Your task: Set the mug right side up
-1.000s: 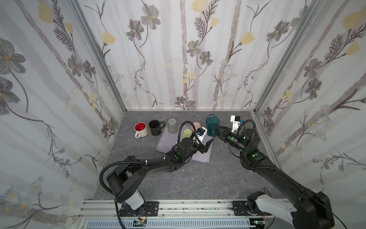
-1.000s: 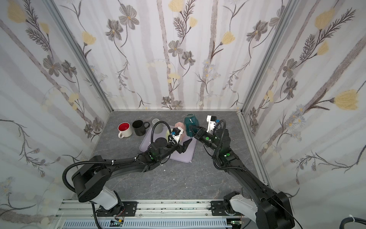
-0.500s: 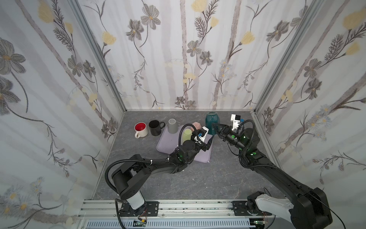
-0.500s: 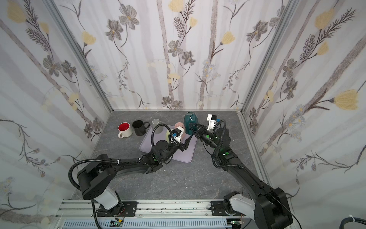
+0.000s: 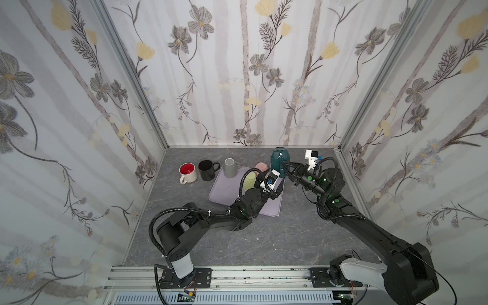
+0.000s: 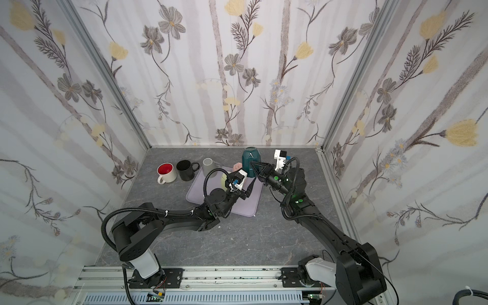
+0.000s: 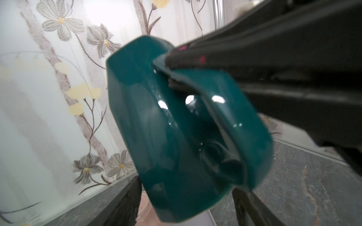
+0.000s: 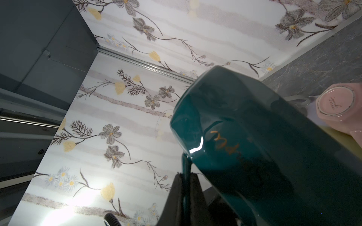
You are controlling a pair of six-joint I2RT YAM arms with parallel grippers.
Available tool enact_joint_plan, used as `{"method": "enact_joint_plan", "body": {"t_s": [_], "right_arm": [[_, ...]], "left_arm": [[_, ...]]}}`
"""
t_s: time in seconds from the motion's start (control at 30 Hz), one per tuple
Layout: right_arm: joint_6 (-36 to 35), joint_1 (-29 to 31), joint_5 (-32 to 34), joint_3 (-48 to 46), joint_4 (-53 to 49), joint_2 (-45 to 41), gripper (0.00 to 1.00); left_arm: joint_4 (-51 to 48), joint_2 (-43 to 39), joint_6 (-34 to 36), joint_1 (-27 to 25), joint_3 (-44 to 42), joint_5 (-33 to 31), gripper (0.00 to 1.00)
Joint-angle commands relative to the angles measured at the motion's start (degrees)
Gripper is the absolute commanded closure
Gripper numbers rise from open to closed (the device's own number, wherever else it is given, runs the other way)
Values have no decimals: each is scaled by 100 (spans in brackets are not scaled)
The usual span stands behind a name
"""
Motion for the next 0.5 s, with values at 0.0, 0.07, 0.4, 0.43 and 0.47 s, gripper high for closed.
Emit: {"method": "enact_joint_plan", "body": {"t_s": [0.0, 0.07, 0.4, 0.43, 0.47], "right_arm": [[-75, -6, -100, 121, 310, -79, 99], [-85, -10, -73, 123, 248, -105, 99], [-52, -11, -45, 108, 202, -85, 98], [-16, -11, -45, 99, 245, -83, 98], [20, -13, -43, 82, 268, -84, 97]], "left_arm": [[396, 65, 305, -5, 53, -287, 27], [448, 66, 316, 5, 48, -343, 29], [866, 92, 386, -4, -12, -554, 48], [892, 118, 384, -4, 3, -580, 50], [921, 129, 386, -9, 5, -582, 50]]}}
